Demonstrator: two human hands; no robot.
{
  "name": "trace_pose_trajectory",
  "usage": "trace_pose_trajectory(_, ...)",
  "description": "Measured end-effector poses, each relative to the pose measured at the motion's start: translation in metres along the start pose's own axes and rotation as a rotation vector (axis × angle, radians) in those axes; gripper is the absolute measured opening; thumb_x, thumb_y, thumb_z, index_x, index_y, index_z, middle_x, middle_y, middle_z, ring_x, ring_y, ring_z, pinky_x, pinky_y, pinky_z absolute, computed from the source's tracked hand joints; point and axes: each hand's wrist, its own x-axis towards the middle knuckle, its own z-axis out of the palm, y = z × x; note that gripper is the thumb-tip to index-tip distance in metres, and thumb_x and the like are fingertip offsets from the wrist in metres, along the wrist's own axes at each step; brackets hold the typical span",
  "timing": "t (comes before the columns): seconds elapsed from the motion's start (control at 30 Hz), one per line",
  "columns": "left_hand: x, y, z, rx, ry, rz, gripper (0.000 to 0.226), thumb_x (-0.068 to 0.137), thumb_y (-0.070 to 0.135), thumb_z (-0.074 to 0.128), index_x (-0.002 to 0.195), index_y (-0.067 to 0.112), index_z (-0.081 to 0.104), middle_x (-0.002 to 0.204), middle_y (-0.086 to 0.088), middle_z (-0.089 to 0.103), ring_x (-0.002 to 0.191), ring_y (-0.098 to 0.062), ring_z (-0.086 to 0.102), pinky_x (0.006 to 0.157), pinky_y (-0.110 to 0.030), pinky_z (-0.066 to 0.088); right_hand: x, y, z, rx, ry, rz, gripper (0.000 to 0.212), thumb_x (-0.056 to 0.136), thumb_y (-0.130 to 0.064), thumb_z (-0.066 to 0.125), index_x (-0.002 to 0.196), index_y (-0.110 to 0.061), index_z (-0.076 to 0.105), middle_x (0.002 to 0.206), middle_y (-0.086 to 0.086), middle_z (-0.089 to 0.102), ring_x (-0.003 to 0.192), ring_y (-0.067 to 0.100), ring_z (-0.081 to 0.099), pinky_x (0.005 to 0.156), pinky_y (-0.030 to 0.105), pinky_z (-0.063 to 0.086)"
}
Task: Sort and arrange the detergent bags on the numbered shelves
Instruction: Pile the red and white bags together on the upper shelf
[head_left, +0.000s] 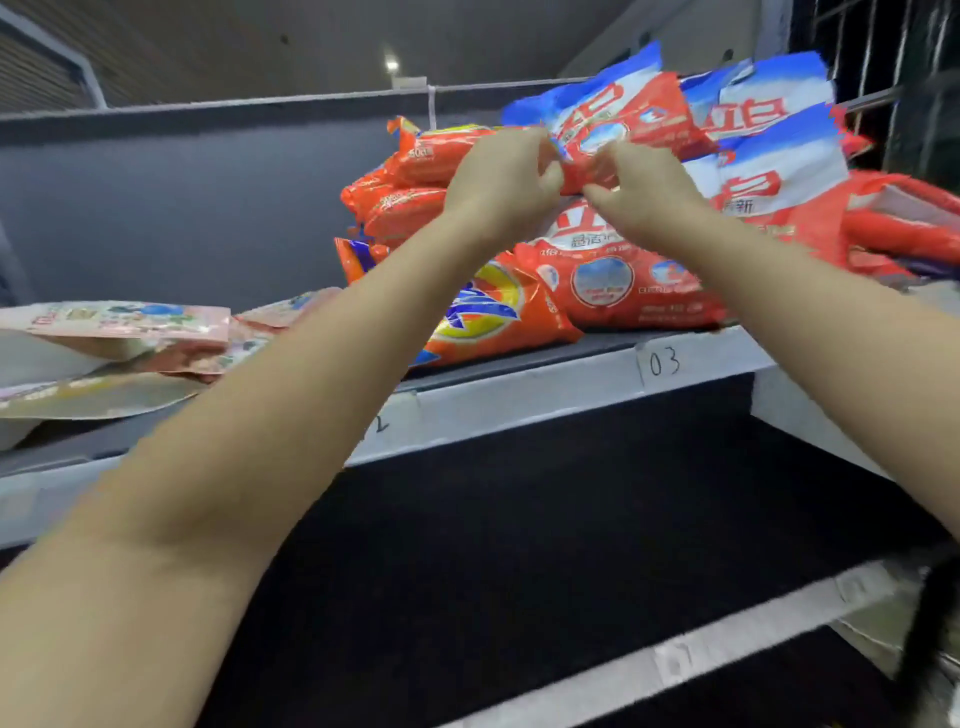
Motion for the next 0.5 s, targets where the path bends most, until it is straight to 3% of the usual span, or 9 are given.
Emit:
trace_pose_trajectory(0.13,-0.063,0.043,0.011,-0.073,0.02,0.042,0.036,0.089,0.03,0.041,0.109,0.015,0.067,0.109,-0.007,0.067,0.105,-0.027,0.058,0.086,-0.037,0.044,-0.071,0.022,-0.027,0.012,-0.068,-0.047,0.032,0.092,-0.017,0.051,0.121,-0.006,0.058,0.123,0.012,0.061,0.116,0.027,0.054,0.096,0.032,0.037)
trace_pose_trajectory(0.27,-0.136,0.089,0.031,-0.184,-0.04,0.054,0.027,0.093,0.021,0.048,0.112,0.012,0.065,0.113,-0.005,0.065,0.108,-0.024,0.055,0.09,-0.035,0.041,-0.155,0.046,-0.053,0.058,-0.122,0.009,0.032,0.092,-0.017,0.053,0.122,-0.007,0.057,0.122,0.01,0.061,0.113,0.025,0.056,0.093,0.03,0.039)
trace_pose_trajectory(0.4,-0.223,0.126,0.064,-0.265,-0.149,0.071,0.025,0.092,0.017,0.051,0.111,0.013,0.066,0.112,-0.002,0.067,0.108,-0.021,0.056,0.094,-0.037,0.043,-0.257,0.073,-0.067,0.094,-0.204,0.083,0.031,0.093,-0.016,0.052,0.124,-0.01,0.057,0.123,0.005,0.06,0.114,0.019,0.055,0.096,0.027,0.039)
trace_pose_trajectory(0.5,-0.282,0.146,0.099,-0.316,-0.317,0.044,0.026,0.093,0.018,0.05,0.114,0.016,0.065,0.111,0.005,0.066,0.11,-0.014,0.054,0.097,-0.03,0.042,-0.326,0.1,-0.062,0.081,-0.294,0.198,0.033,0.095,-0.019,0.05,0.127,-0.015,0.054,0.126,0.0,0.058,0.118,0.015,0.052,0.095,0.023,0.037)
